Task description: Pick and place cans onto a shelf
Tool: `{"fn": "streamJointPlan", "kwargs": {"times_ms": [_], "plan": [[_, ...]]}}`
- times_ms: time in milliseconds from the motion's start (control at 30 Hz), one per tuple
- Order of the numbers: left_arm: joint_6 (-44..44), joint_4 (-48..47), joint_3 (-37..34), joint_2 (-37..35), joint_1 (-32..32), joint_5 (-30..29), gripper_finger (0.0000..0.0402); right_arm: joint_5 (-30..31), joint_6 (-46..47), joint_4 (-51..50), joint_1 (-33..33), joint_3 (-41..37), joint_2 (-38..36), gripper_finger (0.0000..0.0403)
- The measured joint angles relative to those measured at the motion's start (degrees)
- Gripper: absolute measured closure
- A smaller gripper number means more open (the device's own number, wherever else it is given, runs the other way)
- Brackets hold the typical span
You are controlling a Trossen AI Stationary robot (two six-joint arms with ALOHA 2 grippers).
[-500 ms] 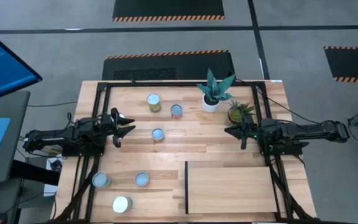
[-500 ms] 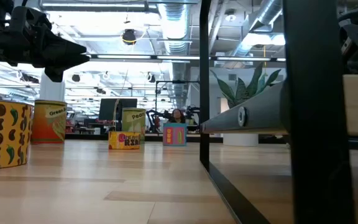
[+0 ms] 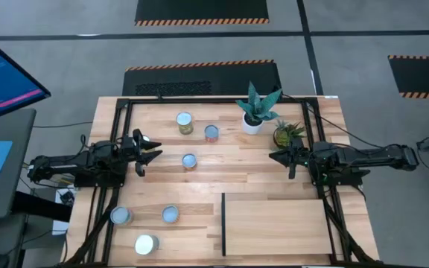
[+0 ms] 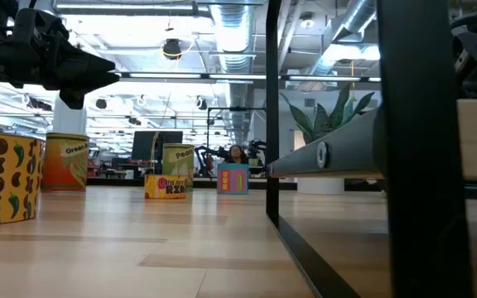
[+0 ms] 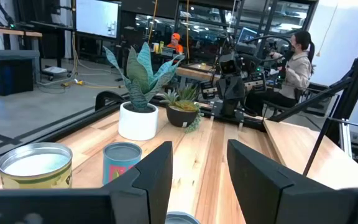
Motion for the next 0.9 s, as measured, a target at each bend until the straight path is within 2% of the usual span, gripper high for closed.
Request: {"fn": "streamJointPlan", "kwargs": {"times_ms": [700,900], "plan": [[0.0,0.2,0.0,0.0,0.0,-0.1,0.0259,0.0,0.0,0.0,0.0,0.0,0.0,0.036],[-2.0,1.2,0.0,0.0,0.0,-6.2,0.0259,0.0,0.0,0.0,0.0,0.0,0.0,0.036]]}}
